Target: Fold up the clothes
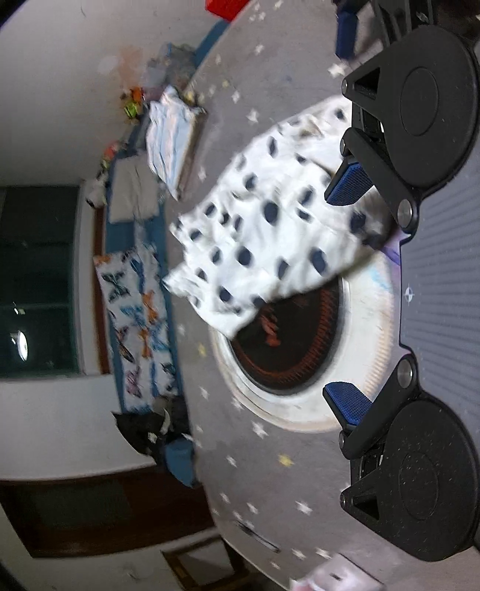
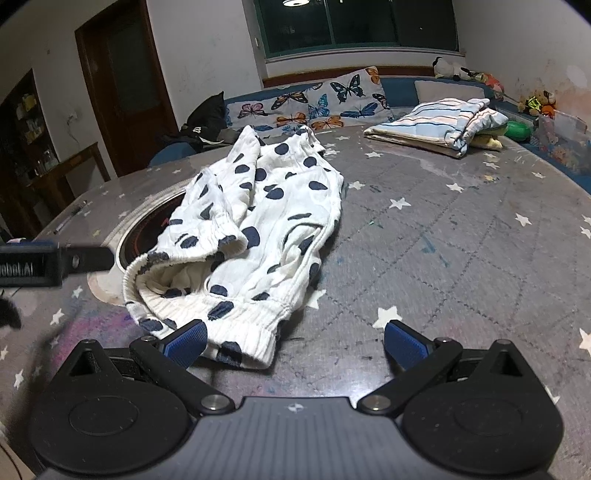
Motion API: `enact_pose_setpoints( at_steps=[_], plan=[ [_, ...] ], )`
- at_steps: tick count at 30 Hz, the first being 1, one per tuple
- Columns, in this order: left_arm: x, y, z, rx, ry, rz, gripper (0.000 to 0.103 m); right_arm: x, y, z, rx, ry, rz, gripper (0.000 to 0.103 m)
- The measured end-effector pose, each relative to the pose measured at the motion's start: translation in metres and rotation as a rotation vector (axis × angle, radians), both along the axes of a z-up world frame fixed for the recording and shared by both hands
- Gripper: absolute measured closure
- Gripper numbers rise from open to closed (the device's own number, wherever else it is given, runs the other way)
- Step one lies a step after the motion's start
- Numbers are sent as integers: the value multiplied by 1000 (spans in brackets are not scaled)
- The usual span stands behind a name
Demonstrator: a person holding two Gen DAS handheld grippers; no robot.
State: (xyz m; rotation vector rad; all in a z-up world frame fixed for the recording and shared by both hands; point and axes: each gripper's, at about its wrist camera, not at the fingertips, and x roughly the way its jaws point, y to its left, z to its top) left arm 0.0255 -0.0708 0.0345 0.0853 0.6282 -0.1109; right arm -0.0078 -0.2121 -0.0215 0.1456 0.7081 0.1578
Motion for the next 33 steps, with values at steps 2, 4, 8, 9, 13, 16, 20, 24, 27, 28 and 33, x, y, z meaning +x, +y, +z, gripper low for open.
enact_pose_setpoints(
  at_steps=[2, 4, 8, 9, 13, 16, 20, 24, 27, 28, 33],
  plan=[
    [4, -10, 2, 3, -12, -43, 0, 1, -1, 0, 5, -2, -1, 0],
    [7, -23, 1, 18, -21, -103, 0, 1, -2, 0, 12, -1, -2, 1],
    [18, -45, -5, 54, -14, -197, 3, 3, -4, -3, 26, 5, -6, 6],
    [22, -49, -7, 62, -6, -210, 5, 3, -4, -3, 27, 5, -5, 7],
    [37, -67, -16, 97, 18, -248, 10, 4, -4, -3, 29, 0, 1, 11],
    [48, -74, -24, 138, 32, -236, 23, 4, -5, -2, 43, -4, 3, 16],
    [57, -62, -31, 103, 67, -224, 53, 4, -8, -1, 59, -7, 6, 21],
    [54, -41, -28, 16, 69, -203, 85, 8, -11, -1, 75, -7, 8, 28],
    [47, -24, -21, -58, 51, -173, 94, 11, -11, -1, 89, -6, 14, 32],
    [44, -17, -19, -76, 42, -157, 95, 12, -11, -1, 98, -5, 17, 34],
    [28, 14, -10, -171, 14, -67, 100, 17, -7, -1, 138, 5, 51, 47]
  ],
)
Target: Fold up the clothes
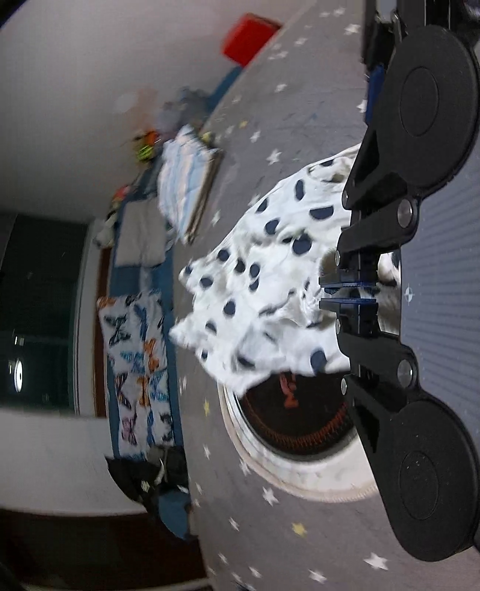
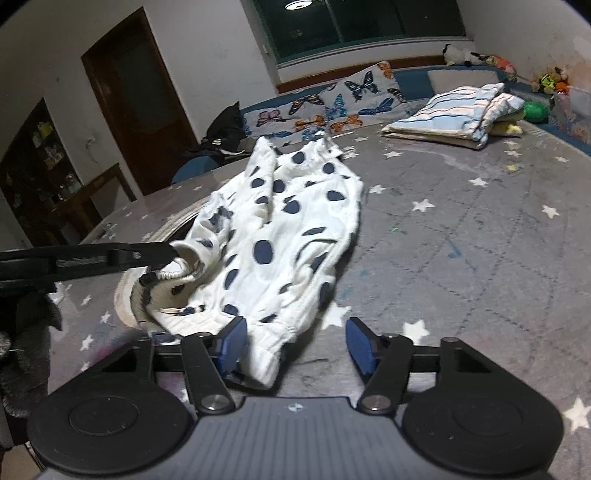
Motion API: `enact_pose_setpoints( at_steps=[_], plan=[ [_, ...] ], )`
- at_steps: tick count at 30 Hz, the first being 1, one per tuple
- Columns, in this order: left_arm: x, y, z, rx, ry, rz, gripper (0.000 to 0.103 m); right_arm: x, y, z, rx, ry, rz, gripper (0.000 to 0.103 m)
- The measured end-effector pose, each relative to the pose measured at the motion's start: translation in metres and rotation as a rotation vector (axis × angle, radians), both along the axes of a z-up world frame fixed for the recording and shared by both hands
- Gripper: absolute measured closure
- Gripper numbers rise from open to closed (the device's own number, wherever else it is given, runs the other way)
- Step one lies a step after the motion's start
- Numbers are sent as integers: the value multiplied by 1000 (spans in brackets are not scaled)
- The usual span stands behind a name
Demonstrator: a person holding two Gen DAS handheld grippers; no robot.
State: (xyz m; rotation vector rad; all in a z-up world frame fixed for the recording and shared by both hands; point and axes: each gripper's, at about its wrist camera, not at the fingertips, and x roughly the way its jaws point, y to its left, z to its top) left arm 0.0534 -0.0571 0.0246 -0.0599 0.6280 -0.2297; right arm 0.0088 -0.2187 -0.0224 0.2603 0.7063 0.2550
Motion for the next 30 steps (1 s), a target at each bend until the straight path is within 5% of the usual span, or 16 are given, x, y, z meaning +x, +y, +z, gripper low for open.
enact_pose_setpoints(
  at_steps=[6, 11, 13, 15, 16, 21, 30],
  plan=[
    [-18, 38, -3, -39, 25, 95, 101, 4, 9, -3, 10, 11, 39, 69],
    [-28, 28, 3, -25, 4, 15, 97, 3, 10, -3, 17, 14, 24, 84],
    [-28, 13, 7, -7, -11, -40, 84, 2, 10, -2, 14, 11, 22, 85],
    [-27, -6, 8, 29, -26, -85, 49, 1, 9, -1, 10, 7, 21, 87],
    [-25, -15, 8, 49, -32, -101, 46, 1, 9, -1, 9, 6, 20, 87],
    [-4, -50, 0, 99, -15, -166, 45, -1, 6, -1, 16, 2, 23, 89],
    [45, -62, -23, 87, 113, -92, 47, 1, 4, -4, 21, 8, 24, 88]
  ],
)
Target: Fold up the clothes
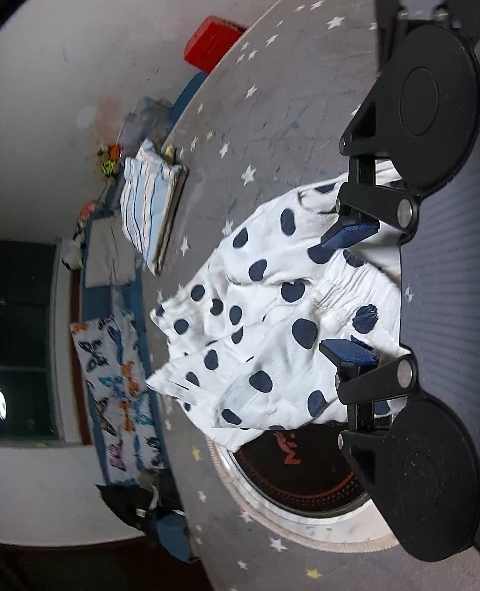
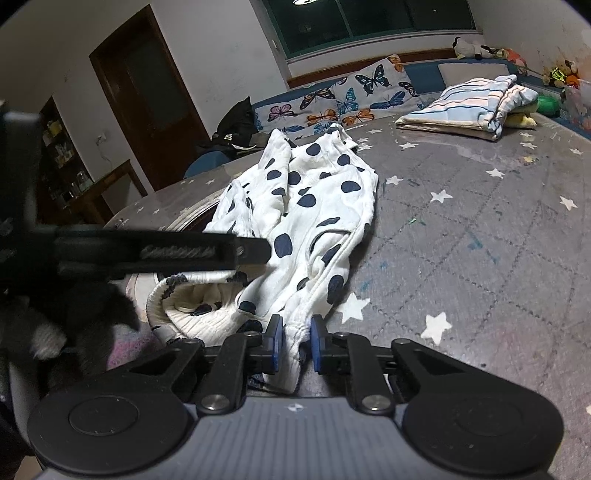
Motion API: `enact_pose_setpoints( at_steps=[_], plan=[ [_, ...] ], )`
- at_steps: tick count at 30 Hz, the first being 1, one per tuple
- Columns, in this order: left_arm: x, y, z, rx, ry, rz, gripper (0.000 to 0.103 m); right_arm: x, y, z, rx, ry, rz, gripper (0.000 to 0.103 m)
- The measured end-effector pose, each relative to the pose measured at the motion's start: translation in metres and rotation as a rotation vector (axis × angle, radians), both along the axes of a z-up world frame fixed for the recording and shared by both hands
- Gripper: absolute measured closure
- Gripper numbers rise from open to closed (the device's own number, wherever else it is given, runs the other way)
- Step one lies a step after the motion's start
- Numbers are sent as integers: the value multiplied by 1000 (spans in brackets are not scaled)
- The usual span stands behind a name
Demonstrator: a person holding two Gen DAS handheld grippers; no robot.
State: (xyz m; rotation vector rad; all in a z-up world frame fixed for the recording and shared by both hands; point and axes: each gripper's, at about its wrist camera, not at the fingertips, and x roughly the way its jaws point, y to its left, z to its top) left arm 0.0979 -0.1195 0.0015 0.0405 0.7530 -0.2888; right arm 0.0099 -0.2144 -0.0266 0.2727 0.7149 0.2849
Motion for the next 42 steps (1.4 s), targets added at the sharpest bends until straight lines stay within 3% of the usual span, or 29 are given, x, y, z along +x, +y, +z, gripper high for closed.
enact_pose_setpoints(
  at_steps=[5, 15, 23, 28, 35, 38, 42],
  plan=[
    [9, 16, -4, -85, 56, 29, 71, 1, -1, -1, 6, 1, -1, 86],
    [-12, 71, 12, -247, 41, 87, 90, -3, -6, 2, 21, -16, 3, 93],
    [-55, 138, 27, -360, 36, 168, 94, -14, -16, 22, 12, -55, 30, 94],
    [-95, 159, 28, -394, 59, 141, 94, -31, -20, 36, 6, -64, 104, 94],
    [-152, 163, 19, -334, 141, 55, 94, -74, -17, 41, -37, 9, 253, 94],
    [-159, 166, 11, -313, 177, 40, 93, -85, -15, 37, -52, 55, 306, 93],
    [-158, 170, 16, -292, 172, 34, 84, -85, -19, 42, -56, 70, 339, 85]
  ],
)
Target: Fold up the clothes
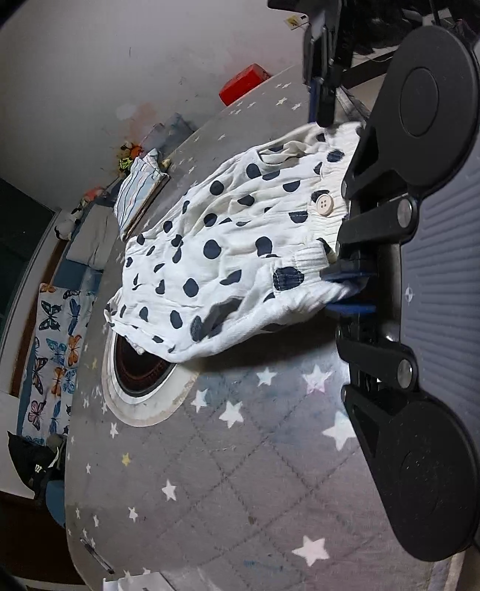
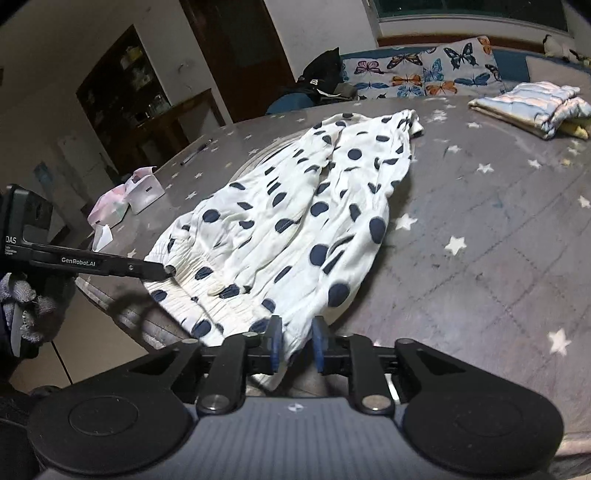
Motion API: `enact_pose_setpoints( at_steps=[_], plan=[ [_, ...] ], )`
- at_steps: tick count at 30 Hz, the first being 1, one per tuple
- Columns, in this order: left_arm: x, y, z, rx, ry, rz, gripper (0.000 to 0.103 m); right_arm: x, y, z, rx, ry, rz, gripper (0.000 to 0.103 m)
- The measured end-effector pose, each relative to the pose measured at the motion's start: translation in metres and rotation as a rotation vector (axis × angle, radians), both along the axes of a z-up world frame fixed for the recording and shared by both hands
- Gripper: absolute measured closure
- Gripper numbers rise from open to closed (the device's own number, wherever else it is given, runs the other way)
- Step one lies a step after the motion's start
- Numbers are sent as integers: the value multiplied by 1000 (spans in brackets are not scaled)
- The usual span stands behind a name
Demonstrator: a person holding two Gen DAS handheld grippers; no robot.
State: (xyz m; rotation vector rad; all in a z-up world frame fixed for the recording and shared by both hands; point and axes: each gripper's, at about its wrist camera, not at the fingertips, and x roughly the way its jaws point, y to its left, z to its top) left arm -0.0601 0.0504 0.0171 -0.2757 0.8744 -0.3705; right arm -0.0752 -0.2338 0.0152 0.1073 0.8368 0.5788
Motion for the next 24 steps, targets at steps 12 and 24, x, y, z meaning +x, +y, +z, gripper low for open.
enact_pose_setpoints(
  at_steps=[12, 24],
  plan=[
    [54, 3, 36, 79, -150, 26, 55, 89, -18, 36, -49, -101, -114, 75],
    [218, -36, 34, 171, -201, 58, 55, 230, 12, 35, -22, -102, -192, 75]
  ],
)
